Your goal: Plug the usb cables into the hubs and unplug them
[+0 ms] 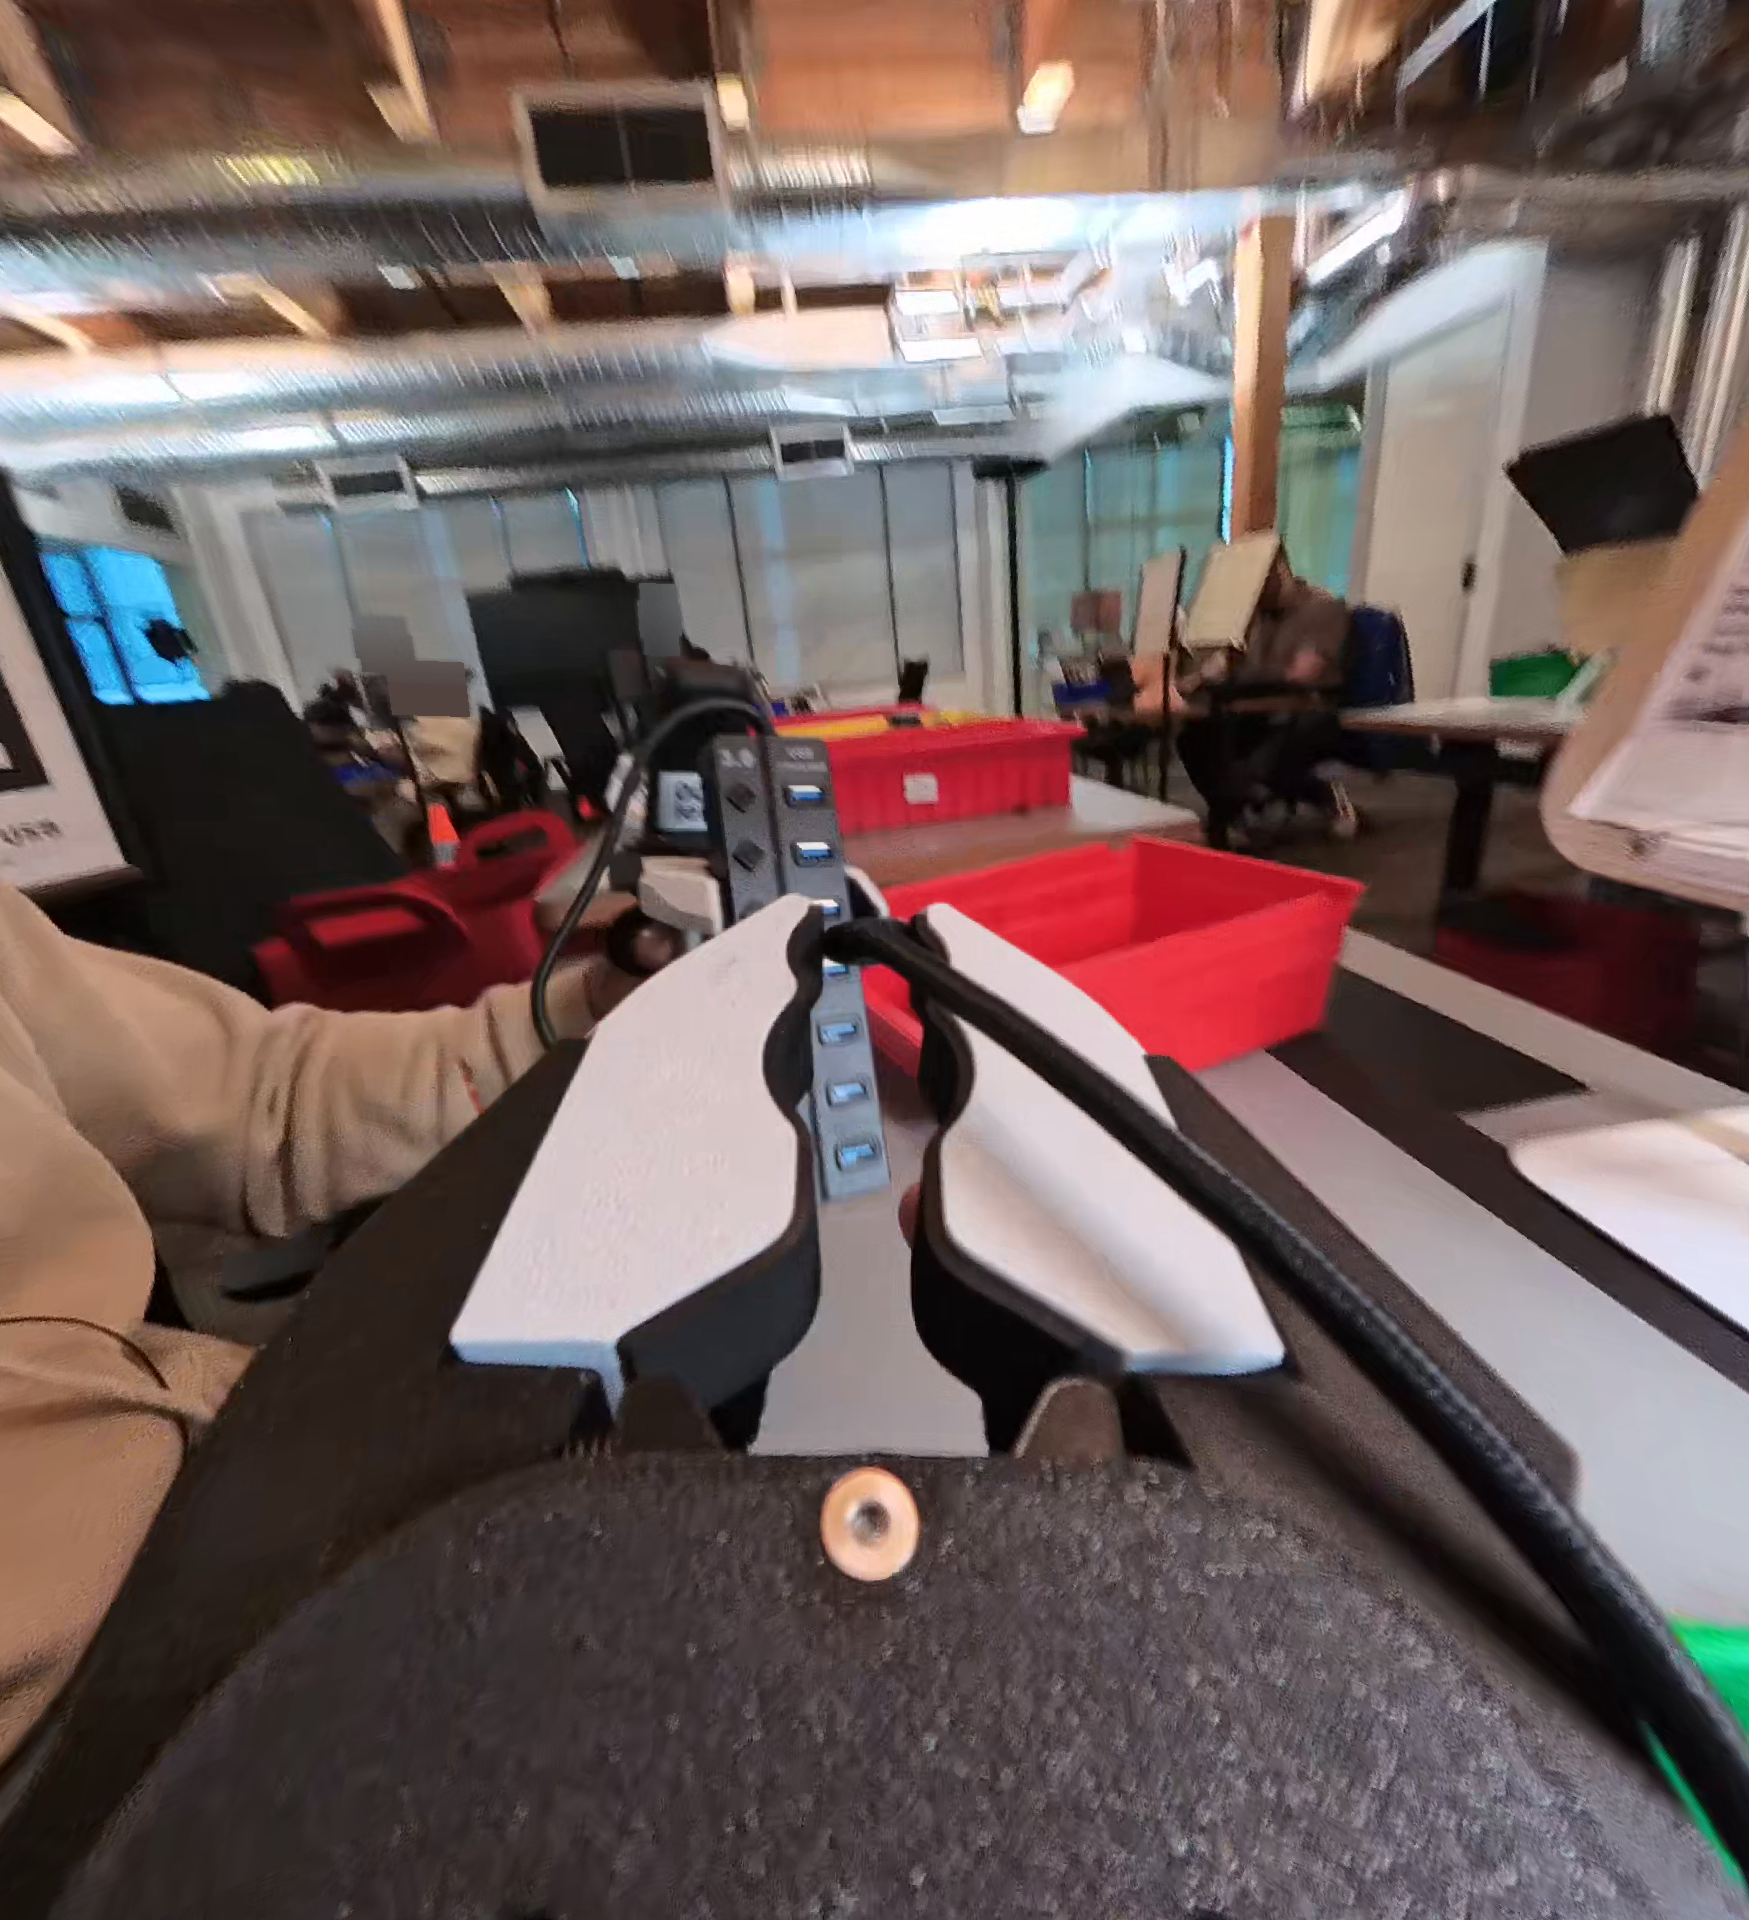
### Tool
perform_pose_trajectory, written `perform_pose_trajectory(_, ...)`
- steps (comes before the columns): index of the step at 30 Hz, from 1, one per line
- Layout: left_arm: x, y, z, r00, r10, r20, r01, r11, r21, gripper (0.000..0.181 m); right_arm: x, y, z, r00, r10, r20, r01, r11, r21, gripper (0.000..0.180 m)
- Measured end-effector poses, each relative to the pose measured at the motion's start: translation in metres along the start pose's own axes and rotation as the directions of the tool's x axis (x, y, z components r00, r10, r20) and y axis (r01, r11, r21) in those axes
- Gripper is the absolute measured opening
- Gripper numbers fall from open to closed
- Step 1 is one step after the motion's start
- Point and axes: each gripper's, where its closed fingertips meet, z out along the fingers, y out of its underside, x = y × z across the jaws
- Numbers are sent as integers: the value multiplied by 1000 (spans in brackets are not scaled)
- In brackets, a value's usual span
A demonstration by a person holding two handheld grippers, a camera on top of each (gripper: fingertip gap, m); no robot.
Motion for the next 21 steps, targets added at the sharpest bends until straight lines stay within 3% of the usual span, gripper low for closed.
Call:
perform_pose_trajectory(2, -4, 1, -1, 1000, 6, 15, -6, 1000, -3, 57, 16, 0, -8, 998, -13, -60, 7, 995, -100, 15)
perform_pose_trajectory(7, -7, 20, 12, 999, 3, 34, -1, 997, -73, 58, 54, 0, -31, 985, 114, -132, -149, 941, -305, 16)
perform_pose_trajectory(12, -8, 29, 16, 1000, -11, 26, 13, 995, -103, 58, 96, 8, -51, 946, 236, -224, -317, 820, -476, 15)
perform_pose_trajectory(17, -11, 29, 14, 999, -16, 29, 19, 995, -102, 58, 121, 22, -77, 907, 269, -323, -419, 626, -657, 15)
perform_pose_trajectory(21, -10, 29, 14, 1000, -11, 29, 14, 994, -108, 58, 130, 52, -119, 896, 221, -386, -443, 354, -824, 15)
